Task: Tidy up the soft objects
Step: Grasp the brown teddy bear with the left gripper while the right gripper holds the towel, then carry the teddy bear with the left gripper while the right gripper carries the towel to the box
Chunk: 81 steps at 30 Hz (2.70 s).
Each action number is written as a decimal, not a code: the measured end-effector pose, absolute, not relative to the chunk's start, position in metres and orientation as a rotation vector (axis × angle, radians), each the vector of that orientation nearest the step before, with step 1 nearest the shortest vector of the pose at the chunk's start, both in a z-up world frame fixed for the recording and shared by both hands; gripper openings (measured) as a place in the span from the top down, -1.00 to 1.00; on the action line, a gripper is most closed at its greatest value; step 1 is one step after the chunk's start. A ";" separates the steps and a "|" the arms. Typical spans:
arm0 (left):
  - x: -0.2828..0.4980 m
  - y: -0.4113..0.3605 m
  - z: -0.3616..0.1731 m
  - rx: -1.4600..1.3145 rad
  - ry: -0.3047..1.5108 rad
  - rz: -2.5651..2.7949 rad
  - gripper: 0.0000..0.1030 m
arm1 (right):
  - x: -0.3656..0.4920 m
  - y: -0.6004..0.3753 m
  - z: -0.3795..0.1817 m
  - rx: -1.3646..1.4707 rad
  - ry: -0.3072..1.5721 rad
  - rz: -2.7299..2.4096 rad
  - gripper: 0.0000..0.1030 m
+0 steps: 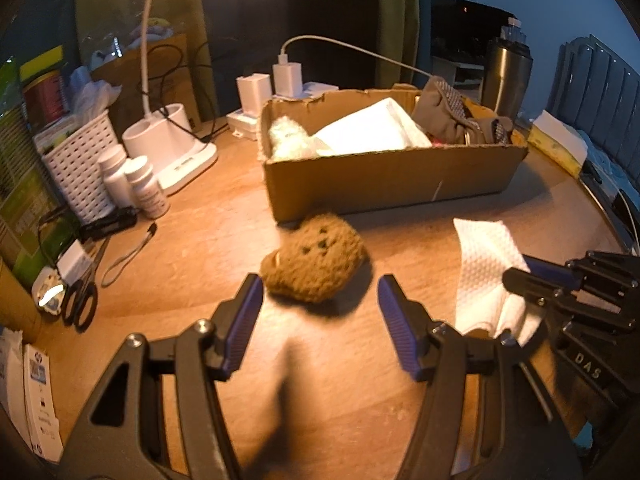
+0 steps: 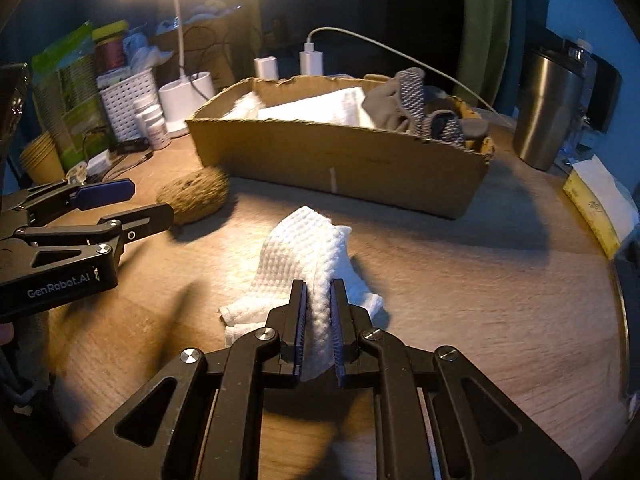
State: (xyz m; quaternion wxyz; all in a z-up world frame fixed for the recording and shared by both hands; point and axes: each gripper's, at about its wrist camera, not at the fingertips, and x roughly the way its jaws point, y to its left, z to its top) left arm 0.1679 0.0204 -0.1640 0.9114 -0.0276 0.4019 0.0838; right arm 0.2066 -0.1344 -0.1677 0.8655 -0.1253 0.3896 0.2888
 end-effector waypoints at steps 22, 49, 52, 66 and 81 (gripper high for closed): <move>0.221 0.025 -0.185 -0.081 0.888 0.183 -0.35 | 0.252 -0.142 -0.170 -0.247 0.842 0.589 0.75; 0.226 0.032 -0.192 -0.066 0.876 0.173 0.20 | 0.248 -0.132 -0.162 -0.258 0.818 0.607 0.75; 0.221 0.031 -0.189 -0.069 0.865 0.154 0.24 | 0.243 -0.133 -0.157 -0.262 0.805 0.606 0.75; 0.191 0.007 -0.153 -0.081 0.764 0.077 0.24 | 0.212 -0.139 -0.123 -0.276 0.712 0.594 0.75; 0.169 -0.008 -0.107 -0.059 0.647 0.046 0.24 | 0.189 -0.148 -0.089 -0.272 0.616 0.582 0.75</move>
